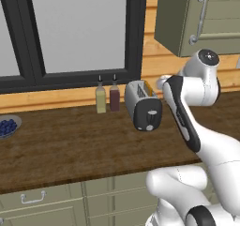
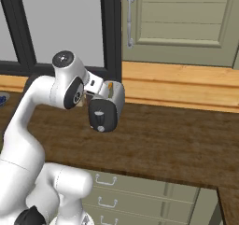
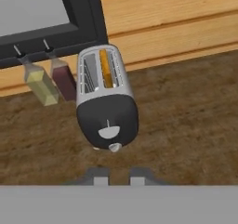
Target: Start the toaster. Once the lever pops up, take the bread to the plate on the dining counter.
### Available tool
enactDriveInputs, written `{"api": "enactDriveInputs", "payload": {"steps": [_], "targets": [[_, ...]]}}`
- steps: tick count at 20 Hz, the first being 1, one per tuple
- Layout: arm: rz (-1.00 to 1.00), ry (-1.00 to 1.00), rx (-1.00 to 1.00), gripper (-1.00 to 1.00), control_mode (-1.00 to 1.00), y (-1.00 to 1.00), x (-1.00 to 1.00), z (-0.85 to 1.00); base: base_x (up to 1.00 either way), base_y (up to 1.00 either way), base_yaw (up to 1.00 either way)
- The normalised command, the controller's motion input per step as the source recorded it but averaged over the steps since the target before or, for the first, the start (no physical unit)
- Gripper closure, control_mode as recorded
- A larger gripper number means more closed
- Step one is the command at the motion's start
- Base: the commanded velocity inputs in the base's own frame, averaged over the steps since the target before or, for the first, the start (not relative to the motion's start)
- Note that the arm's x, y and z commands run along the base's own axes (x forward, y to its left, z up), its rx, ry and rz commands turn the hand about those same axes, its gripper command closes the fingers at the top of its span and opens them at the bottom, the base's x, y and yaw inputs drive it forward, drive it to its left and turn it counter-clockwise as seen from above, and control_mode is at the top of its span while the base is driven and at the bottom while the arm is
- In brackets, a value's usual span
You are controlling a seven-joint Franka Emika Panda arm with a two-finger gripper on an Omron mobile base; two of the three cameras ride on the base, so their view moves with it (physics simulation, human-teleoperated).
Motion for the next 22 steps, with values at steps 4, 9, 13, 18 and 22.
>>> {"api": "enactDriveInputs", "payload": {"steps": [4,9,13,18,22], "targets": [[0.00,0.00,-0.04,-1.00,-1.00,0.10,0.41,-0.01,0.00,0.00,0.00],[0.00,0.00,-0.05,-1.00,-1.00,0.00,0.42,-0.08,0.00,0.00,0.00],[0.00,0.00,-0.11,-1.00,-1.00,0.00,0.46,-0.38,0.00,0.00,0.00],[0.00,0.00,0.00,-1.00,-1.00,0.00,0.47,-0.09,0.00,0.00,0.00],[0.07,0.01,0.09,-1.00,-1.00,0.00,0.40,-0.01,0.00,0.00,0.00]]}}
